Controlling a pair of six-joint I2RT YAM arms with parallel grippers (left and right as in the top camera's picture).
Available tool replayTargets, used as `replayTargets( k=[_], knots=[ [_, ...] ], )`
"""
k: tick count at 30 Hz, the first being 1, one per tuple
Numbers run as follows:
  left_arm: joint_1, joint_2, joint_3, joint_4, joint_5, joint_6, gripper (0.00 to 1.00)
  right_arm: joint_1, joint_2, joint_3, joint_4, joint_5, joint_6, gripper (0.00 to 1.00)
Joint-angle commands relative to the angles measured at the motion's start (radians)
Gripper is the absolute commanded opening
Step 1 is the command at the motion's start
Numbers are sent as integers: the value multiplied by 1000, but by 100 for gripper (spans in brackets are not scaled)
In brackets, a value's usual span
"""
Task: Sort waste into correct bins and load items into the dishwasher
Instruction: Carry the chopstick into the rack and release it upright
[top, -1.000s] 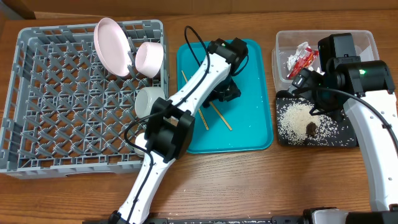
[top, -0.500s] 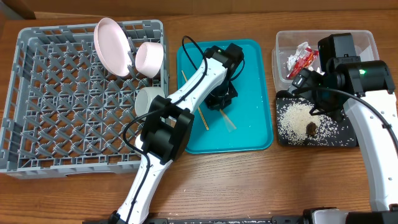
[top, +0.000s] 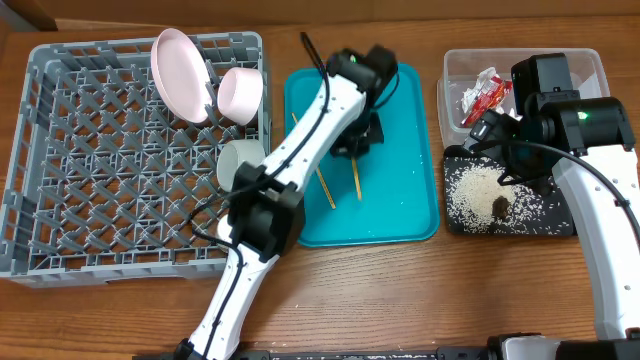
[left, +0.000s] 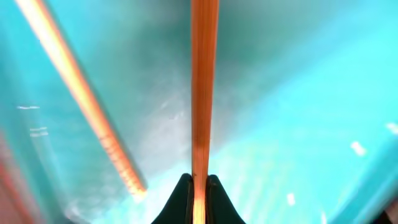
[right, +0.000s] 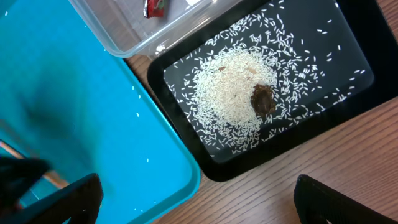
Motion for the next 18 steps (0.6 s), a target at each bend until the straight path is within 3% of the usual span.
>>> replayTargets(
  k=[1, 5, 10, 18],
  knots=[
    [5, -116, 159, -102, -110, 167, 4, -3, -18, 20, 2, 10, -4, 100],
    [25, -221, 165, -109, -58, 336, 4, -3, -18, 20, 2, 11, -3, 100],
    [105, -364, 31, -109, -55, 353, 4, -3, -18, 20, 2, 10, -4, 100],
    [381, -567, -407, -76, -203, 376, 4, -3, -18, 20, 2, 11, -3, 100]
  ],
)
